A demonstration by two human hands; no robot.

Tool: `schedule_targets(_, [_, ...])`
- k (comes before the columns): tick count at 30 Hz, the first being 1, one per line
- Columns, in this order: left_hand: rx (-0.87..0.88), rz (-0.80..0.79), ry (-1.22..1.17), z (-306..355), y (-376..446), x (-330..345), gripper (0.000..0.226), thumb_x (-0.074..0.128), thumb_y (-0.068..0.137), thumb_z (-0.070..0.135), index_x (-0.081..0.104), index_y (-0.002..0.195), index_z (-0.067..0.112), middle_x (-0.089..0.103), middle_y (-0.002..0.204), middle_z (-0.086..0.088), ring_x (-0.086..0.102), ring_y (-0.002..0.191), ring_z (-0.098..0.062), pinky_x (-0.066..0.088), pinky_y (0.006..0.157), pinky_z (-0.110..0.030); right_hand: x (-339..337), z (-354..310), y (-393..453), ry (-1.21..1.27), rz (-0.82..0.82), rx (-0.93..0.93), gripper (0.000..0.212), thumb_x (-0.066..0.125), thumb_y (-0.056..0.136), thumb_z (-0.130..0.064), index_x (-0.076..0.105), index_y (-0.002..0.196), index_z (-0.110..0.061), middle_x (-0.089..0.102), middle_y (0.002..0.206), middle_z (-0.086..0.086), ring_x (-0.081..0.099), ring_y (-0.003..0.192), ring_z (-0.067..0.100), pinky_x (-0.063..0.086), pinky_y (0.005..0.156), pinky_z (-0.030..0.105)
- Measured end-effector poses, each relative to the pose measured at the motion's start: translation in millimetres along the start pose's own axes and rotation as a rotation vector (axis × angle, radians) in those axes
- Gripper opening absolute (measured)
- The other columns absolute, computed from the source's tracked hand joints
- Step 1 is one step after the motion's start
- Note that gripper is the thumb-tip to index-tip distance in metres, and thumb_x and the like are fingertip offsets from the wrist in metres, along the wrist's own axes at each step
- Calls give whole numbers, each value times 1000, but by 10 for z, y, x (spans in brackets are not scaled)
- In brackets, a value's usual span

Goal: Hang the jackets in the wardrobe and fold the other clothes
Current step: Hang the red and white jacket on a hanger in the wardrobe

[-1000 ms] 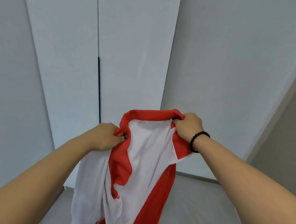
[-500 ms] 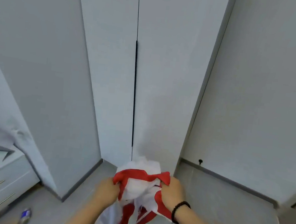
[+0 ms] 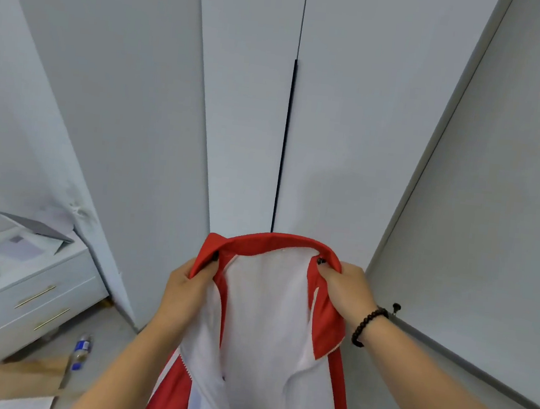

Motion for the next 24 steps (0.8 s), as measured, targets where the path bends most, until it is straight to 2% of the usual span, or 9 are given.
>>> schedule_targets(3, [90,-82,7,230,126,-70,25,58,94,31,72,74,33,72,77,11,67,67,-4,50,57,-12,170,-310,3,17,-39,-141,21,56,93,-26,57,79,-10,60,74,13,56,67,28,47,63,34])
schedule_targets(5, [160,-159,40,371,262,-121,26,57,95,26,73,80,39,72,83,10,67,71,1,50,58,-9,324,-493,1,51,-82,-193,8,60,91,-30,60,95,-22,69,89,9,67,78,30,56,73,37])
schedule_targets(8, [234,-297,46,548,498,-182,33,55,97,22,73,84,47,73,89,16,68,80,2,49,63,-6,596,-708,60,92,-219,-257,31,67,87,-32,54,115,-33,72,97,3,70,87,24,57,83,44])
schedule_targets(11, [331,-426,60,683,767,-242,35,54,96,16,74,93,44,74,97,14,68,90,0,49,72,-9,841,-936,190,32,-378,-377,63,74,82,-24,42,135,-32,70,107,-4,69,95,17,56,88,37])
schedule_targets(13, [391,-437,90,760,987,-308,35,56,96,13,72,93,44,71,101,4,66,92,-2,49,78,-14,1012,-1097,289,-70,-439,-438,63,77,77,-23,47,131,-33,69,107,-10,68,94,9,56,86,29])
schedule_targets(15, [469,-440,152,848,1215,-395,47,56,95,10,68,86,54,61,103,1,59,97,-2,47,82,-13,1204,-1231,403,-174,-388,-473,44,76,78,-26,57,118,-29,70,101,-10,68,90,5,55,84,27])
schedule_targets(19, [553,-430,153,998,1643,-666,40,58,94,11,67,96,51,51,117,2,51,113,-4,43,89,-8,1610,-1474,675,-113,-219,-510,10,63,88,-16,66,97,-11,70,87,11,66,76,21,54,80,41])
schedule_targets(21, [520,-436,93,1012,1862,-847,25,62,92,22,62,110,40,53,123,7,51,115,1,44,92,-10,1803,-1630,800,2,-196,-500,12,62,89,-10,69,96,-17,73,87,5,69,81,19,57,81,36])
schedule_targets(24, [443,-459,4,952,2166,-1127,51,66,79,35,47,126,33,55,126,18,52,119,3,48,95,-16,2086,-1872,969,120,-210,-499,25,61,90,-8,70,94,-30,74,88,-5,70,83,11,56,76,23])
Point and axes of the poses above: each hand's wrist, its own y-axis towards the middle knuckle, its own x-axis out of the palm, z = x × y, the point moved 1 cm from there along y, towards the middle knuckle
